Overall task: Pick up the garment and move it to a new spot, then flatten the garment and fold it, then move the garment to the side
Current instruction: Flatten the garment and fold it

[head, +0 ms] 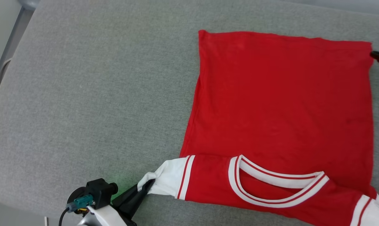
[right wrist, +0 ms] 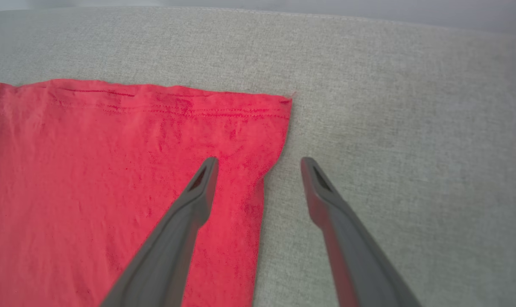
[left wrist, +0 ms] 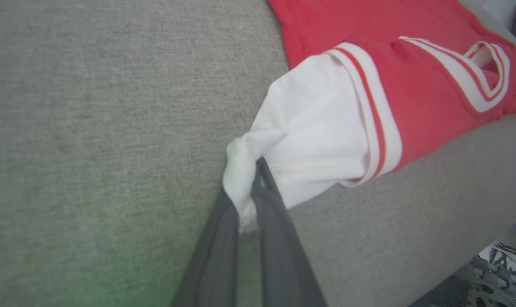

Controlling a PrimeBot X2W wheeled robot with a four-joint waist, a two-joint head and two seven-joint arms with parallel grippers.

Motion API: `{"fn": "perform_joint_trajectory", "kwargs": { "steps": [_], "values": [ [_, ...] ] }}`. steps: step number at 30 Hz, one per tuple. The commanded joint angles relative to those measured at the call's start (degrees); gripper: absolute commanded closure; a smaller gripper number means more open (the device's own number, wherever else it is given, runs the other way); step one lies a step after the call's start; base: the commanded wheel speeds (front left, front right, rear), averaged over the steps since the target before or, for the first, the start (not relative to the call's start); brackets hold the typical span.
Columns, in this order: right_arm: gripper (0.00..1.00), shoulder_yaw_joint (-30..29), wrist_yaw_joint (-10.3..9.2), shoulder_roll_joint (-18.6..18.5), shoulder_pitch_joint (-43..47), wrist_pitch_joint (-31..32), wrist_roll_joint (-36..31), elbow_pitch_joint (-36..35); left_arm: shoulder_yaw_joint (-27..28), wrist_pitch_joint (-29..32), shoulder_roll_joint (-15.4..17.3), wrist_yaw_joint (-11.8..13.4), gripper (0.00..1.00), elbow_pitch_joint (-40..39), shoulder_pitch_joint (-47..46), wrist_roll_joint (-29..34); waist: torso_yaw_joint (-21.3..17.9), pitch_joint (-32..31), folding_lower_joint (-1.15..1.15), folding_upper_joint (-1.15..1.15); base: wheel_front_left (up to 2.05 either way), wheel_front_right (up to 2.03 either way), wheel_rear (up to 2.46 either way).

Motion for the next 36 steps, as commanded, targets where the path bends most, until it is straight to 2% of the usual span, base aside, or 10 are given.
{"fn": "perform_joint_trajectory", "kwargs": {
  "steps": [1, 17, 18, 19, 20, 21, 22, 23, 25, 36],
  "values": [
    [0.0, -0.6, -0.05, 0.2, -1.2, -0.3, -1.1, 1.1, -0.4, 0.0, 0.4, 0.1, 1.0, 0.5, -1.0, -0.2, 1.2, 1.3, -0.01, 0.0, 0.0, 0.0, 0.0],
    [0.0, -2.6, -0.05, 1.5, -6.7, -1.4, -14.2, 12.0, -7.8, -0.1, -0.1, 0.1, 1.0, 2.5, -7.0, -1.7, 5.5, 4.9, -0.01, 0.0, 0.0, 0.0, 0.0],
    [0.06, -2.0, -0.05, 1.5, -6.5, -1.4, -15.1, 12.4, -8.2, -0.1, 0.2, 0.1, 1.0, 2.8, -7.0, -1.7, 5.4, 4.9, -0.01, 0.0, 0.0, 0.0, 0.0],
    [0.51, -1.4, -0.05, 1.5, -6.2, -1.7, -15.9, 12.5, -8.5, -0.1, 0.3, 0.2, 1.0, 2.9, -7.1, -1.7, 5.4, 4.9, -0.01, 0.0, 0.0, 0.0, 0.0],
    [0.61, -1.1, -0.05, 1.5, -6.2, -1.9, -16.1, 12.7, -8.7, -0.1, 0.4, 0.2, 1.0, 3.0, -7.1, -1.9, 5.4, 5.0, -0.01, 0.0, 0.0, 0.0, 0.0],
    [0.82, -0.8, -0.06, 1.5, -6.0, -2.0, -16.3, 12.8, -8.9, 0.0, 0.5, 0.2, 1.0, 3.0, -7.3, -1.9, 5.4, 5.0, -0.01, 0.0, 0.0, 0.0, 0.0],
    [0.95, -0.2, -0.05, 1.7, -5.6, -2.0, -16.5, 12.7, -9.0, 0.1, 0.6, 0.2, 1.0, 3.0, -7.4, -2.0, 5.4, 5.1, -0.01, 0.0, 0.0, 0.0, 0.0],
    [1.0, 0.1, -0.05, 1.5, -5.4, -2.5, -16.5, 12.6, -9.0, 0.1, 0.6, 0.2, 1.0, 3.0, -7.5, -2.0, 5.4, 5.2, -0.01, 0.0, 0.0, 0.0, 0.0],
    [1.0, 1.1, -0.07, 1.3, -5.1, -2.7, -16.7, 12.2, -8.9, 0.1, 0.5, 0.2, 0.96, 3.0, -7.8, -1.8, 5.2, 5.5, -0.01, 0.0, 0.0, 0.0, 0.0],
    [1.0, 3.5, -0.08, -0.5, -6.4, -3.5, -13.7, 10.0, -6.4, -0.1, 0.1, 0.2, 1.0, 2.0, -7.6, -1.2, 2.4, 4.2, -0.01, 0.0, 0.0, 0.0, 0.0]
  ]
}}
